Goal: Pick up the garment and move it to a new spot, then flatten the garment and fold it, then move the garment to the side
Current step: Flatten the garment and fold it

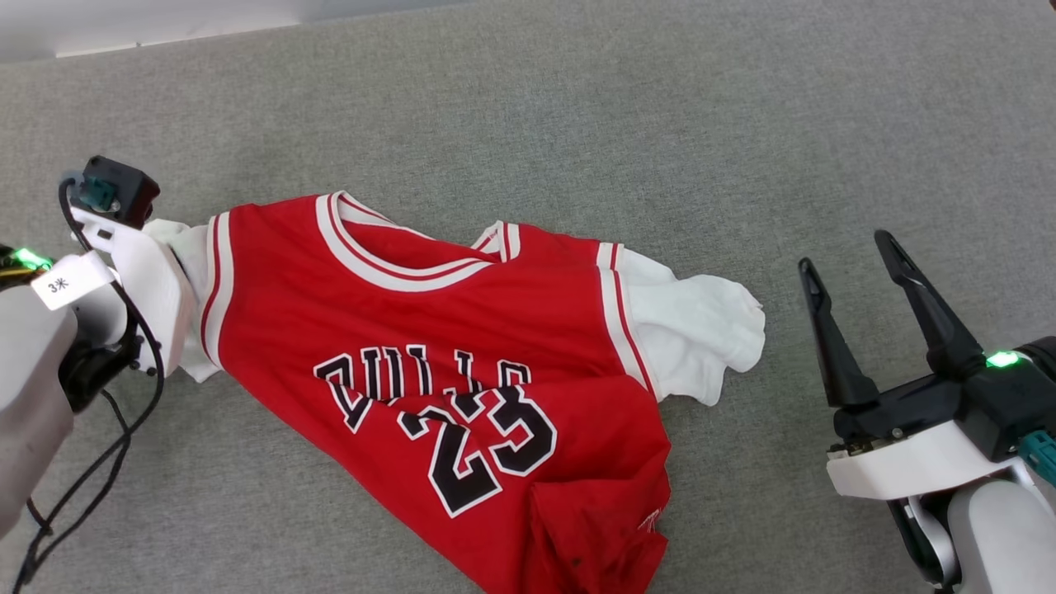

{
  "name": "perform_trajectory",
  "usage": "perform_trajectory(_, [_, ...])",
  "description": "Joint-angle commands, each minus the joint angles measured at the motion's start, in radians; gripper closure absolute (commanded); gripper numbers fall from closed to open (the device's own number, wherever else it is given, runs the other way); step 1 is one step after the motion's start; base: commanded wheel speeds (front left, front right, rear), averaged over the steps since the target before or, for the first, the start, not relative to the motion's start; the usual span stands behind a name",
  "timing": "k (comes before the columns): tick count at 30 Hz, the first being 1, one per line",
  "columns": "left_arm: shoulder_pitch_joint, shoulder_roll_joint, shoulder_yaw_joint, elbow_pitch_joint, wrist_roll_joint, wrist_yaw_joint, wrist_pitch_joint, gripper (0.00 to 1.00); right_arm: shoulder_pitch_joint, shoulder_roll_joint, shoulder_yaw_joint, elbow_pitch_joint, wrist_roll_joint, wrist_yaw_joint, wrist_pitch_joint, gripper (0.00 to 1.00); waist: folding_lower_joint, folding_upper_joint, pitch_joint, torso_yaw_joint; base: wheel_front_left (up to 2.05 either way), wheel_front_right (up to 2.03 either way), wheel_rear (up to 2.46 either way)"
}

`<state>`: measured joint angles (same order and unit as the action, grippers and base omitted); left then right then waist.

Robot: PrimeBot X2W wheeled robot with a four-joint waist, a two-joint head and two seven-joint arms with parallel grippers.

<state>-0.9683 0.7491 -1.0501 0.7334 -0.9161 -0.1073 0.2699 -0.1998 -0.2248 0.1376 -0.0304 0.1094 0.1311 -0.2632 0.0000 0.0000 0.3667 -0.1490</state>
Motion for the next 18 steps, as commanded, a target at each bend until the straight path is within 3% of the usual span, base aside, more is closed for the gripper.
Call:
perform_trajectory(1, [-0.005,-0.001,-0.008,0.008,0.011,-0.003,-0.007,0.54,0.005,0.003,-0.006,0.001,-0.007,-0.001,-0.002,0.00,0.0000,0.0000,-0.005,0.005,0.00,0.00,0.00])
perform_trajectory(2, [-0.021,0.006,-0.004,0.010,0.017,-0.005,-0.019,0.00,0.009,0.004,-0.009,0.002,-0.006,-0.001,-0.002,0.00,0.0000,0.0000,-0.009,0.008,0.00,0.00,0.00])
perform_trajectory(10, [-0.152,0.067,0.034,-0.037,0.010,-0.014,-0.008,0.00,0.021,0.008,-0.023,-0.014,-0.012,-0.001,-0.002,0.00,0.0000,0.0000,-0.015,0.036,0.00,0.00,0.00])
perform_trajectory(18, [-0.190,0.115,0.033,-0.067,-0.085,-0.021,0.197,0.00,-0.007,-0.003,-0.011,-0.038,-0.022,-0.001,-0.002,0.00,0.0000,0.0000,0.022,0.018,0.00,0.00,0.00])
